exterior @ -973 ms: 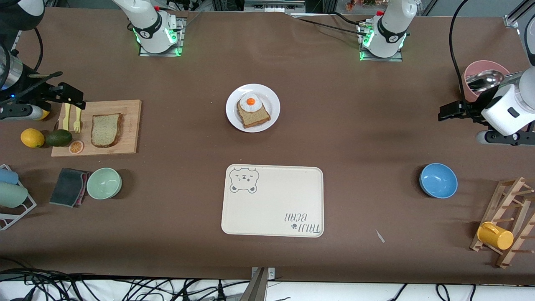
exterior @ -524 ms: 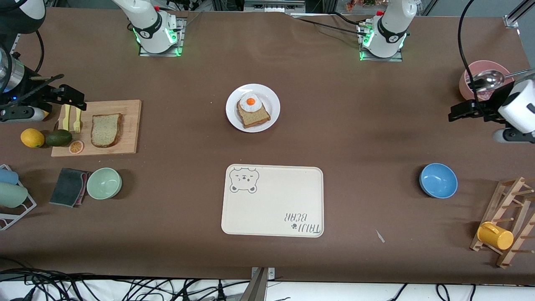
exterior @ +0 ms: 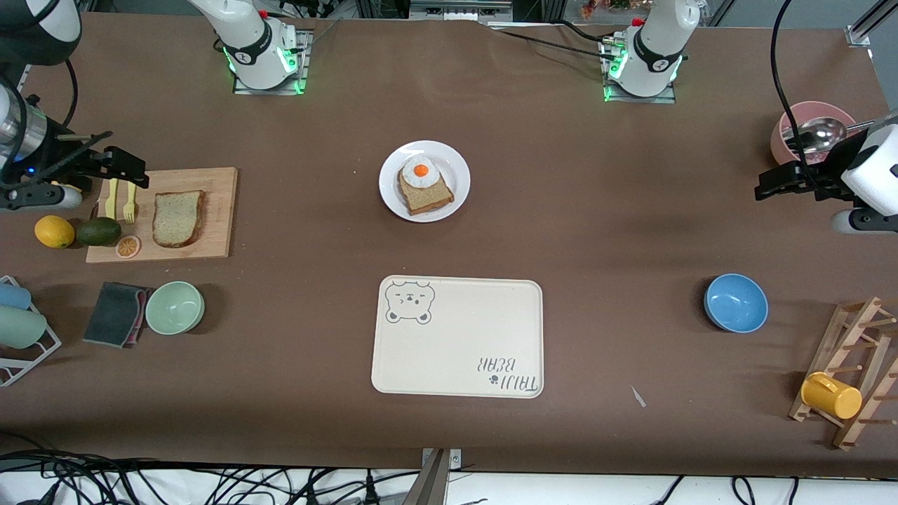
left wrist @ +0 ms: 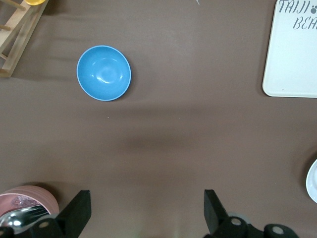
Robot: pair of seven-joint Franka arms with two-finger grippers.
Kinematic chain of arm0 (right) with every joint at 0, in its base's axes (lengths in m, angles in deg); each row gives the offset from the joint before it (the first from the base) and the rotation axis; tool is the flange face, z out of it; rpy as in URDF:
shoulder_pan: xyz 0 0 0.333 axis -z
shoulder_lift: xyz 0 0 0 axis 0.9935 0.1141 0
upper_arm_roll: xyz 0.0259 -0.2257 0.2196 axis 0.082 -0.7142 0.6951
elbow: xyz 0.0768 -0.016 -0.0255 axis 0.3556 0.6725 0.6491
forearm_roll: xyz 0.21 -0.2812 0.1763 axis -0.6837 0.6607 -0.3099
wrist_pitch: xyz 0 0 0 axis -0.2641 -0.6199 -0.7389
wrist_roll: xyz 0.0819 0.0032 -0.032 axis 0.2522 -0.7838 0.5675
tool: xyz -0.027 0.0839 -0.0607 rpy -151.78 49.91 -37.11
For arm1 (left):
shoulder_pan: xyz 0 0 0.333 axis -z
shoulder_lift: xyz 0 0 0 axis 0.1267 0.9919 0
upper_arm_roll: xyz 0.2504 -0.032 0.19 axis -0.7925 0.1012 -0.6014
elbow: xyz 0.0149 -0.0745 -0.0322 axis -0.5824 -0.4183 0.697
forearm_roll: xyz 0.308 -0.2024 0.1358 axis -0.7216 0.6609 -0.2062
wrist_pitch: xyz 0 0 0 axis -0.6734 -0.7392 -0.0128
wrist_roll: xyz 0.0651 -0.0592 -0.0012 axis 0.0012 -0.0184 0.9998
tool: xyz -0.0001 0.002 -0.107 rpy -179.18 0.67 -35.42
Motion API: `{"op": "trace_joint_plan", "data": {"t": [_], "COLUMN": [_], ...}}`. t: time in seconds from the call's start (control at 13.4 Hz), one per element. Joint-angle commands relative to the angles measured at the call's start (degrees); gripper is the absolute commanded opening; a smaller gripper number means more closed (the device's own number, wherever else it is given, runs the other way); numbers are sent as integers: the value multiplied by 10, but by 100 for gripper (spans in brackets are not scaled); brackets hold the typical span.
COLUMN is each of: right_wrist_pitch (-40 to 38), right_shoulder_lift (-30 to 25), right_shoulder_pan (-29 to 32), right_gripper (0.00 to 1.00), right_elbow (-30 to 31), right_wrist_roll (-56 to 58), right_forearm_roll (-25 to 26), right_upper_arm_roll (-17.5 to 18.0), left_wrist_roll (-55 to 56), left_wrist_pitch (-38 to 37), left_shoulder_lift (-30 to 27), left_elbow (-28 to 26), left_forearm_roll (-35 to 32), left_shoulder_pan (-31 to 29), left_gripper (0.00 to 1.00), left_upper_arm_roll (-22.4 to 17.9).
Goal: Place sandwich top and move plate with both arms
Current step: 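Move the right gripper toward the bread slice on the cutting board, then lower the right gripper and grasp the bread slice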
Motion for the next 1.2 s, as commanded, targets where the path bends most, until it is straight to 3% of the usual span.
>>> {"op": "trace_joint_plan", "data": {"t": [0.0,0.22,0.37,0.82,1.12], "right_wrist_pitch": [-23,-15,17,149,295], "right_shoulder_lift": [17,35,48,64,73], "right_shoulder_pan": [1,0,-5,-8,-7], "right_gripper": [100,100,100,100,99], "right_elbow": [-5,18,41,196,291], "right_wrist_roll": [-1,-8,-10,-74,-144], "right_forearm_roll": [9,25,68,167,268], "right_upper_arm_roll": [6,6,8,7,5], "left_wrist_roll": [-4,-5,-6,-5,-5], "left_wrist_pitch": [-19,-22,-29,-8,2], "left_shoulder_lift": [-4,-4,-5,-9,-12], "left_elbow": [2,4,3,-22,-31], "left_forearm_roll": [7,7,7,16,11], "left_shoulder_pan": [-4,-5,-6,-16,-17], "left_gripper": [100,100,100,100,100], "left_upper_arm_roll": [1,-3,-4,3,3]}}
